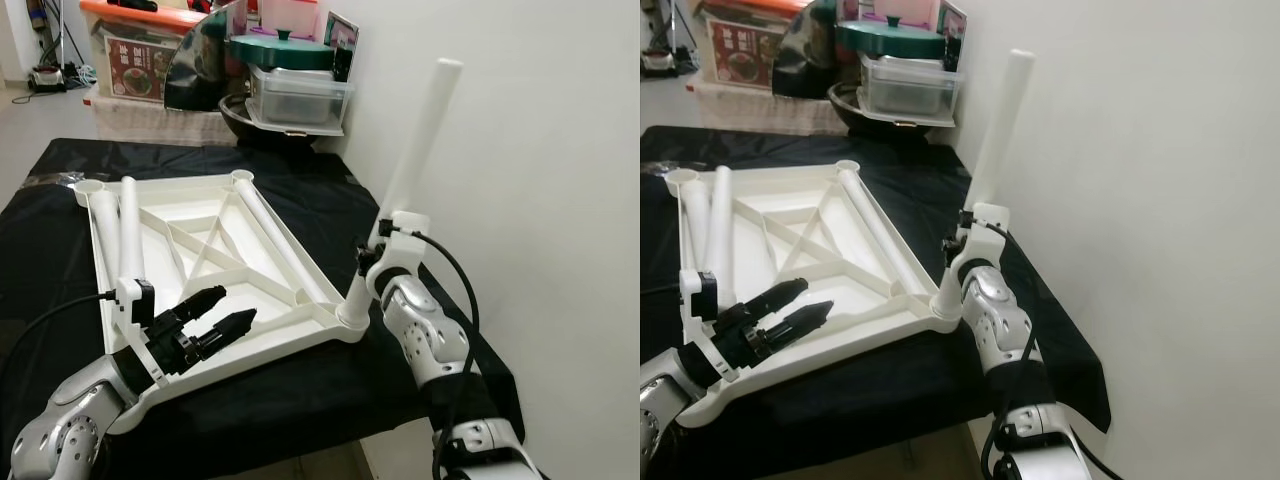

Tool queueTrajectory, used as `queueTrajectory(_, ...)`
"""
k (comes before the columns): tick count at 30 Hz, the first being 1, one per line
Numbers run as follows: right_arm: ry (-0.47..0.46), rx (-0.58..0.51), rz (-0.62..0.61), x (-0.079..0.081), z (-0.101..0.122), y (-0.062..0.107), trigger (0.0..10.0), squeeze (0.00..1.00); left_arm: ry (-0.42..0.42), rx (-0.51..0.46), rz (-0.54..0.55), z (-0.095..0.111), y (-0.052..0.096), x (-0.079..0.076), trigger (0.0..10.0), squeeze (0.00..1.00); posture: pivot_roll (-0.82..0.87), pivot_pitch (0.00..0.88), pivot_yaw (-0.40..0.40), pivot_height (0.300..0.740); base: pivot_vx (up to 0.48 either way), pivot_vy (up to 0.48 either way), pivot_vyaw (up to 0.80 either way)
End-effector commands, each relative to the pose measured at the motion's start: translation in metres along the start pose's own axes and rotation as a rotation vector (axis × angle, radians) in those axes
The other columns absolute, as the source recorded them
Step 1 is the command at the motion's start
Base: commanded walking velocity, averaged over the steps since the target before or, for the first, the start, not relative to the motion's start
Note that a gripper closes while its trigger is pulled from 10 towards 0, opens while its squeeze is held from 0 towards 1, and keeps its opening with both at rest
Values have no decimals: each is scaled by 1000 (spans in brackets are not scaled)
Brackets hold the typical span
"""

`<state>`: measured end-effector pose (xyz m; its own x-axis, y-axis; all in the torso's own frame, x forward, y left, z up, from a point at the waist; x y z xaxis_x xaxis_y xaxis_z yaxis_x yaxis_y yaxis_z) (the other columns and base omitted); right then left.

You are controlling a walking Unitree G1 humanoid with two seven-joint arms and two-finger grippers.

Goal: Building children table

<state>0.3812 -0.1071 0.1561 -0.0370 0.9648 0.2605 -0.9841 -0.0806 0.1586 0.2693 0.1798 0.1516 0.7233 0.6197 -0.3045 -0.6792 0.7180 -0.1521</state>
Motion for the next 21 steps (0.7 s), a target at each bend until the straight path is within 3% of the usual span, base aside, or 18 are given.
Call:
queueTrajectory(1, -70, 117, 58, -1, -28, 4, 10000, 1000, 4, 3, -16, -2, -3, -2, 10000, 0, 145, 0, -176, 740, 0, 0, 0)
queueTrajectory(3, -88, 75, 111, 7, -20, 4, 10000, 1000, 5, 4, -16, -2, -3, -2, 10000, 0, 145, 0, -176, 740, 0, 0, 0)
queueTrajectory(5, -148, 38, 307, 31, -7, 7, 10000, 1000, 5, 4, -18, -3, -3, -2, 10000, 0, 140, 0, -175, 740, 0, 0, 0)
queueTrajectory(6, -163, 38, 338, 36, -5, 8, 10000, 1000, 6, 4, -19, -3, -3, -2, 10000, 0, 140, 0, -175, 740, 0, 0, 0)
queueTrajectory(7, -171, 39, 353, 39, -4, 8, 10000, 910, 6, 4, -19, -3, -3, -2, 10000, 0, 140, 0, -175, 740, 0, 0, 0)
queueTrajectory(8, -169, 26, 469, 49, 3, 14, 10000, 0, 6, 5, -20, -3, -4, -2, 10000, 0, 139, 0, -176, 740, 0, 0, 0)
queueTrajectory(9, -165, 17, 557, 56, 7, 19, 10000, 0, 7, 5, -21, -3, -4, -2, 10000, 0, 139, 0, -176, 740, 0, 0, 0)
queueTrajectory(10, -89, -5, 865, 77, 19, 48, 10000, 0, 6, 5, -21, -3, -4, -1, 10000, 0, 140, 0, -179, 740, 0, 0, 0)
queueTrajectory(11, -89, -5, 865, 77, 19, 48, 10000, 0, 6, 5, -21, -3, -4, -1, 10000, 0, 140, 0, -179, 740, 0, 0, 0)
queueTrajectory(13, -17, -1, 1028, 85, 19, 67, 10000, 0, 6, 4, -21, -3, -4, -1, 10000, 0, 140, 0, -181, 740, 0, 0, 0)
queueTrajectory(17, 70, 24, 1135, 85, 10, 78, 10000, 0, 3, 0, -16, -3, -4, -1, 10000, 0, 148, 0, -189, 740, 0, 0, 0)
queueTrajectory(20, 82, 33, 1150, 84, 8, 79, 10000, 0, 2, -1, -15, -3, -4, -1, 10000, 0, 148, 0, -189, 740, 0, 0, 0)
queueTrajectory(21, 87, 41, 1109, 84, 3, 73, 6039, 0, 2, -3, -13, -2, -4, -1, 10000, 0, 148, 0, -189, 740, 0, 0, 0)
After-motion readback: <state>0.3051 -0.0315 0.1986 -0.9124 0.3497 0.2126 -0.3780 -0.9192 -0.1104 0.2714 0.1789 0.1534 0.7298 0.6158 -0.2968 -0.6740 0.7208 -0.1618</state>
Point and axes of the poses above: a point about 5 cm out from each wrist's last joint towards the gripper, its own y axis pointing back from the gripper into the wrist, its own z axis along the axis of the wrist's last joint, x = y × z, the point moved 2 cm from there along -y, pointing out of the wrist towards the gripper, and after that the axes turned 1 degree about -y, right-handed, at the moved point
